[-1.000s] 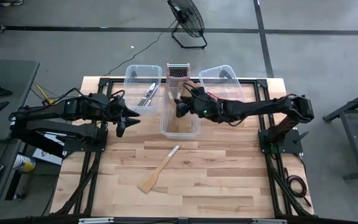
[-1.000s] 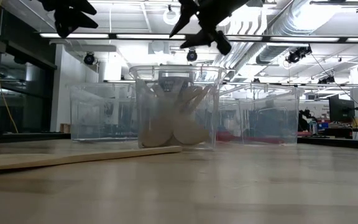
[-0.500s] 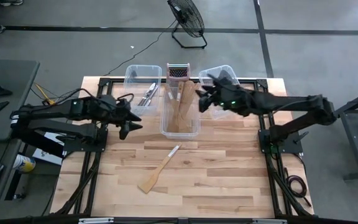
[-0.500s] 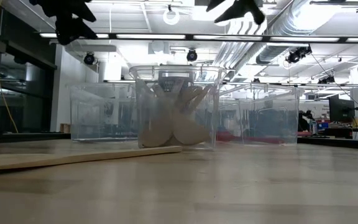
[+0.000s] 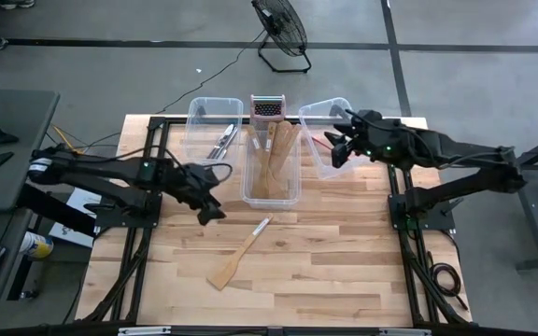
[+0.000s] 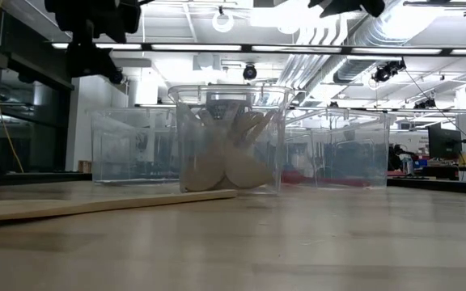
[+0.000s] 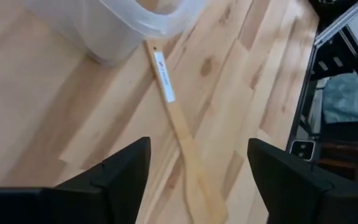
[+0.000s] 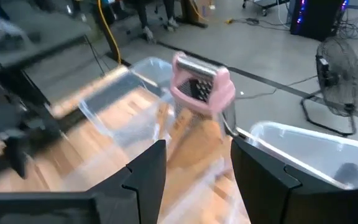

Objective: Pick & Place Kitchen Items
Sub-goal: Put the brown spatula into the right transparent bin

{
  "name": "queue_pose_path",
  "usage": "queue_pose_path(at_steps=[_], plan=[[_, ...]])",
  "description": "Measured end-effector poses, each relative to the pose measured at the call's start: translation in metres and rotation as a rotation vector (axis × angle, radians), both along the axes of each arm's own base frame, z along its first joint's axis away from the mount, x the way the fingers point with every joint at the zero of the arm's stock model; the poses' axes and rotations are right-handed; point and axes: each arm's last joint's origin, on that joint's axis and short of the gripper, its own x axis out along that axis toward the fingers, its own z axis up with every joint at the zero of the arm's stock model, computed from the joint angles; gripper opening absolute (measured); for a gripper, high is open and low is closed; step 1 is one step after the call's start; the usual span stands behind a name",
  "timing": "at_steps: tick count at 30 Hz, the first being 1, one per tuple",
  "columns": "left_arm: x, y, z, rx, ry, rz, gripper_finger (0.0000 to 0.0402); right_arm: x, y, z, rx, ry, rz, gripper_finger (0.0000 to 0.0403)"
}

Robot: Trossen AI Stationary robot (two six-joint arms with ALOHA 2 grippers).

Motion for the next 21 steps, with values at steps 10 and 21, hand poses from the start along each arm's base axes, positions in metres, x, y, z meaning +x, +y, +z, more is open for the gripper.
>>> queue_pose_path(at_steps=[10,21], plan=[[0.034,-0.049,-0.006,-0.062,0.09,0.093,0.0262,-0.023,0.002,-0.004,-0.048,0.167,0.04,0.0173],[0.08,-0.097,-0.033,0.0,0.325,0.152,0.0261,-0.027,0.003,-0.008,-0.074,0.251,0.074,0.0173]])
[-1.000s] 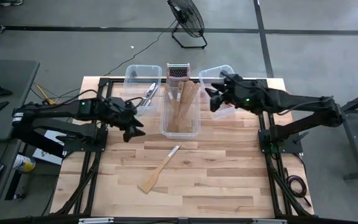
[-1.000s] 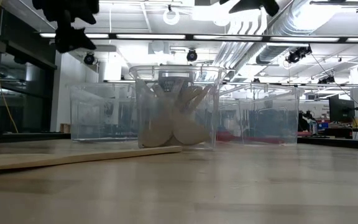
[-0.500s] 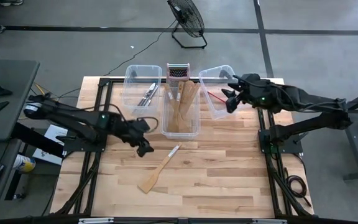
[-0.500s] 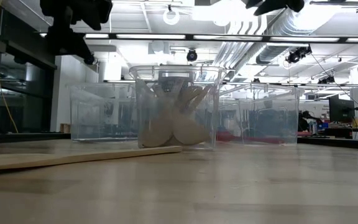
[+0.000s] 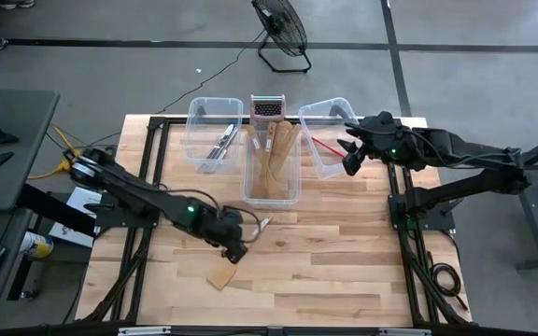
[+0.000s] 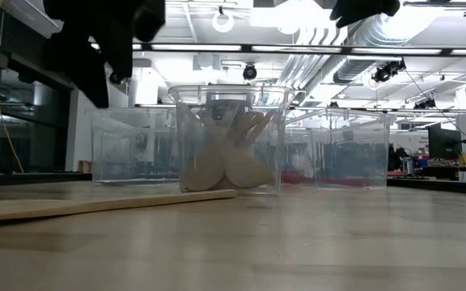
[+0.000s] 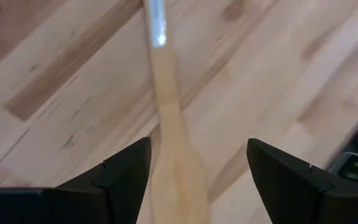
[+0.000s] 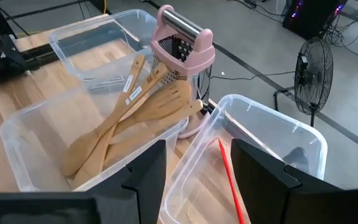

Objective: Pick & Place Kitchen Items
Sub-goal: Put the brown spatula into the right transparent bin

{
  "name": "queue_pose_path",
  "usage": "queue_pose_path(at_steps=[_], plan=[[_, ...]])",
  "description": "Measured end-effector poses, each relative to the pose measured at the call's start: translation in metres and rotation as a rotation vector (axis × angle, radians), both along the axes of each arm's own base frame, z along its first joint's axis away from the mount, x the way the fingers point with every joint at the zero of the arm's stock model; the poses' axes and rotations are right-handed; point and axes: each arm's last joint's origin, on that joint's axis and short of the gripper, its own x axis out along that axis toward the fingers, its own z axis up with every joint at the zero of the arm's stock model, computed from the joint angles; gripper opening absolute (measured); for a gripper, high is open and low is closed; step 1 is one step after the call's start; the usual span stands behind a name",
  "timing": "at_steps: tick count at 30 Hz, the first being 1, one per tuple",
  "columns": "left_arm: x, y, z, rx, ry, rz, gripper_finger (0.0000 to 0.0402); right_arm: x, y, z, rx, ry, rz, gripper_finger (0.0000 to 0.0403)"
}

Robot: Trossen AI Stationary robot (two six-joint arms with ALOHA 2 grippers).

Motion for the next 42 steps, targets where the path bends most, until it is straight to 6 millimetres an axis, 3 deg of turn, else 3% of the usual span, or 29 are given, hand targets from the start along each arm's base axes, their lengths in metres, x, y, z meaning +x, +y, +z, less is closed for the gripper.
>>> queue_pose_path(at_steps=[7,14,20,42], plan=[[0.033,-0.018,-0.016,0.066,0.212,0.03,0.0261,0.0,0.0,0.0,-0.017,0.016,0.014,0.0173],[0.059,-0.029,-0.041,0.055,0.288,0.044,0.0261,0.0,0.0,0.0,-0.019,0.022,0.028,0.0173],[0.062,-0.032,-0.062,0.056,0.366,0.061,0.0261,0.0,0.001,-0.001,-0.004,0.03,0.051,0.0173],[0.071,-0.036,-0.099,0.035,0.445,0.017,0.0261,0.0,0.002,-0.002,-0.006,0.046,0.076,0.0173]])
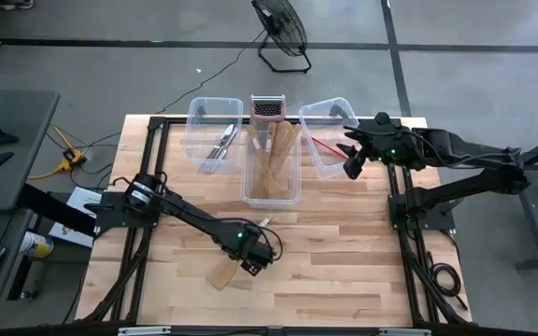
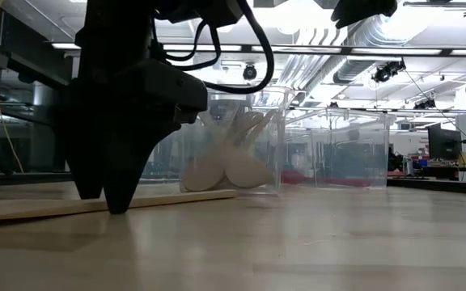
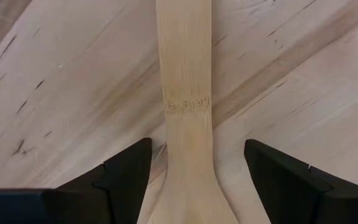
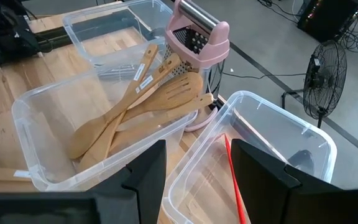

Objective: Pick & Place Kitchen Items
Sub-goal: Put the brown spatula into the right transparent bin

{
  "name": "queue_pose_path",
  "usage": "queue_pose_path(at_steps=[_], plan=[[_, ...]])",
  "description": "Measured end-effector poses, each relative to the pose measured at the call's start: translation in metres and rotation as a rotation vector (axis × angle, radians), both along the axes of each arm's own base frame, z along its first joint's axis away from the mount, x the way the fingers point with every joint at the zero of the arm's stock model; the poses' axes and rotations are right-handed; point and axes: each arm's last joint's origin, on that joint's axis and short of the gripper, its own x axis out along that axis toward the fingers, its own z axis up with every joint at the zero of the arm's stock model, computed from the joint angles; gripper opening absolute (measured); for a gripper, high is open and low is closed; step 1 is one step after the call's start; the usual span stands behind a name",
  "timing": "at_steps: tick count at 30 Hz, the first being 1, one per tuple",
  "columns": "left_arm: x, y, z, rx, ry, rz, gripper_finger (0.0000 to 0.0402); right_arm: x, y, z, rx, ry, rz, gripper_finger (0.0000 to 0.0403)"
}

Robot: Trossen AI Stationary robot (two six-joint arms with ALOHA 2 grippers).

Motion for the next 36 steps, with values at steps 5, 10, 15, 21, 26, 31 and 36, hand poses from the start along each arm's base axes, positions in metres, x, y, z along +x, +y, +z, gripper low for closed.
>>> queue_pose_path(at_steps=[5,10,15,21,26,31,36], plan=[[0.001,-0.001,-0.006,-0.023,0.021,-0.007,0.0256,0.0,0.0,0.0,-0.001,0.002,0.0,0.0173],[0.0,-0.001,-0.008,-0.03,0.035,0.0,0.0211,0.0,0.0,0.0,-0.002,0.003,0.001,0.0173],[0.0,-0.002,-0.008,-0.046,0.048,0.002,0.0153,0.0,0.0,0.0,-0.002,0.004,0.001,0.0173],[-0.001,-0.002,-0.008,-0.057,0.057,0.008,0.0093,0.0,0.0,-0.001,0.002,0.008,0.005,0.0173],[-0.001,-0.003,-0.008,-0.085,0.067,-0.021,0.0086,-0.003,0.0,0.0,0.003,0.008,0.008,0.0173],[-0.003,-0.003,0.0,-0.102,0.048,-0.049,0.0086,-0.007,0.001,0.002,0.012,-0.005,0.022,0.0173],[-0.005,-0.002,0.011,-0.104,0.013,-0.058,0.0086,-0.014,0.002,0.006,0.007,-0.022,0.026,0.0173]])
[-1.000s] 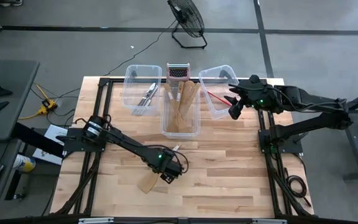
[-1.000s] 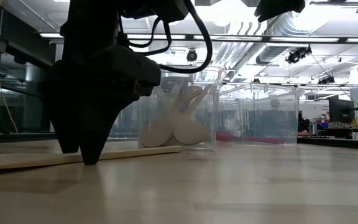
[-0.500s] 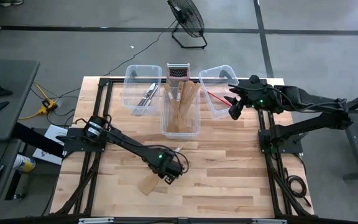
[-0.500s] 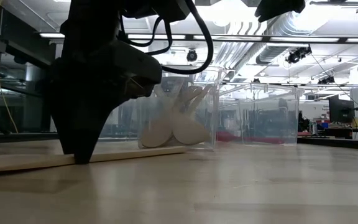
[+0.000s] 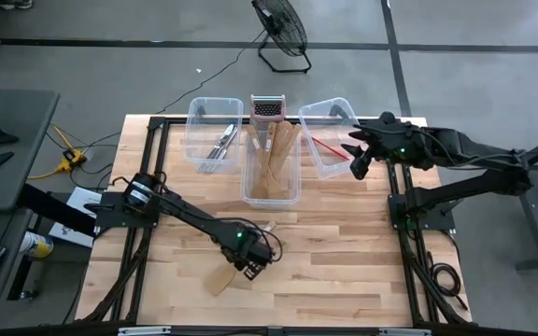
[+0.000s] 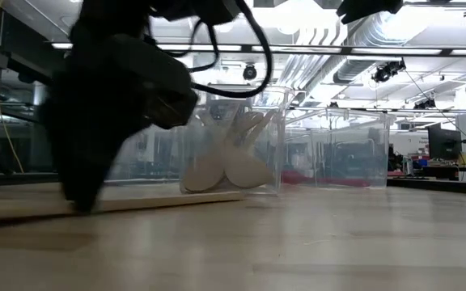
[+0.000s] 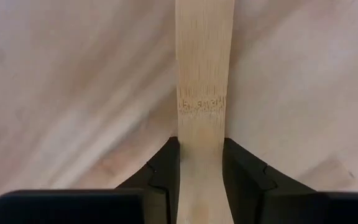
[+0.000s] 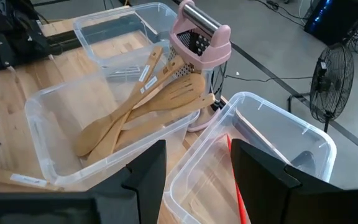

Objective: Pick & Place Kitchen Items
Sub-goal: Put the brown spatula into the right transparent bin

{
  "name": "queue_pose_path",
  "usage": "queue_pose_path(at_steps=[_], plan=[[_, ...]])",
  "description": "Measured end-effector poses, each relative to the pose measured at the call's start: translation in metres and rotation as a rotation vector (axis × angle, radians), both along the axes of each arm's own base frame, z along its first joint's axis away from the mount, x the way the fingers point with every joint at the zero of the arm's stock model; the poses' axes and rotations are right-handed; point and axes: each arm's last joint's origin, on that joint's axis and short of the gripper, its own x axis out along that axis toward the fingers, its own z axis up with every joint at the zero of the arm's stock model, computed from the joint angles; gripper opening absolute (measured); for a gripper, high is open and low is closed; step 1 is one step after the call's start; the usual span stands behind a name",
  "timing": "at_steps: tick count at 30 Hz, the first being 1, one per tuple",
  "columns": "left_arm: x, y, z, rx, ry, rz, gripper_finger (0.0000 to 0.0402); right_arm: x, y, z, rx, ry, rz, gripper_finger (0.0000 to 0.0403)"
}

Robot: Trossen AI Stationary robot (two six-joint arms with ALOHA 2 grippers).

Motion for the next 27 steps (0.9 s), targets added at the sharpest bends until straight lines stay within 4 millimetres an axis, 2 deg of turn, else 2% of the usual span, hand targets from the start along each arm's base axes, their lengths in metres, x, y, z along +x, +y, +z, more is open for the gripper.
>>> queue_pose_path(at_steps=[11,19,27], plan=[[-0.001,-0.002,0.014,-0.07,-0.048,-0.038,0.0086,-0.006,0.001,0.003,-0.013,-0.007,0.014,0.0173],[0.01,-0.006,0.037,-0.087,-0.151,-0.104,0.0086,-0.006,0.001,0.003,-0.028,0.005,0.027,0.0173],[0.015,-0.007,0.046,-0.075,-0.194,-0.123,0.0086,-0.006,0.001,0.003,-0.029,0.009,0.029,0.0173]])
